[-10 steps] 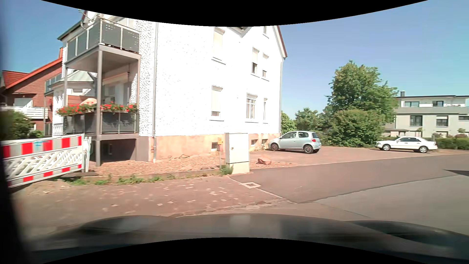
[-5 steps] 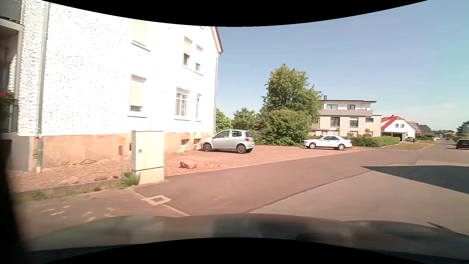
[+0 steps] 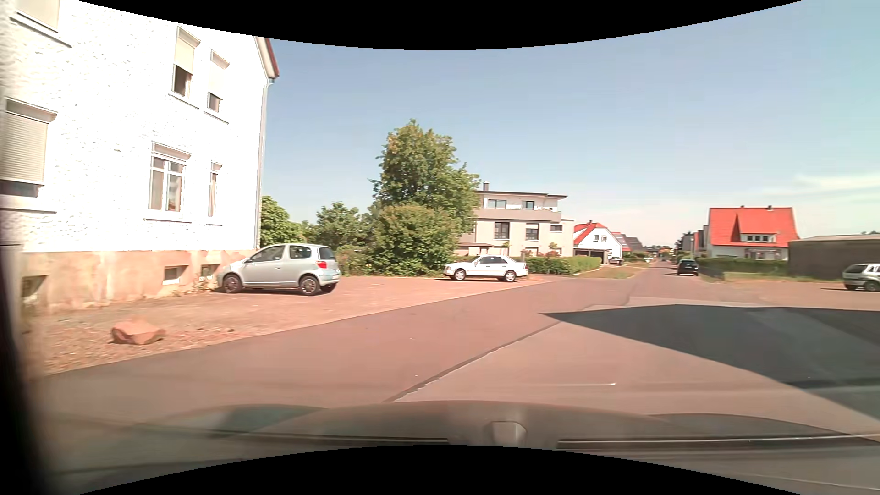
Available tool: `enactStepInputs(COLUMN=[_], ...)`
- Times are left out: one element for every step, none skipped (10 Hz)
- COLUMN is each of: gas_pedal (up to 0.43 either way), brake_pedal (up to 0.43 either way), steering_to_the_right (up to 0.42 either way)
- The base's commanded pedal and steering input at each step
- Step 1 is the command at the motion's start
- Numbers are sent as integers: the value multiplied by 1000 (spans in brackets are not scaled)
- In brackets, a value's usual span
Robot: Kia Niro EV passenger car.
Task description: Follow the waypoints while adhering to traffic rules and regulations
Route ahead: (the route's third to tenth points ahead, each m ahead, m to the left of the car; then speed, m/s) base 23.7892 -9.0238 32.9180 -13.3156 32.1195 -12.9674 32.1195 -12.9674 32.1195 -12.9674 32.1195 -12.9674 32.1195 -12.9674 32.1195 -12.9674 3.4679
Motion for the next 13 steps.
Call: enactStepInputs(gas_pedal=[110, 130, 130, 150, 150, 150, 150, 150, 150, 150, 150, 150, 150], brake_pedal=[6, 6, 6, 6, 6, 6, 6, 6, 6, 6, 6, 6, 6], steering_to_the_right=[616, 594, 564, 533, 494, 447, 397, 359, 309, 262, 231, 192, 154])
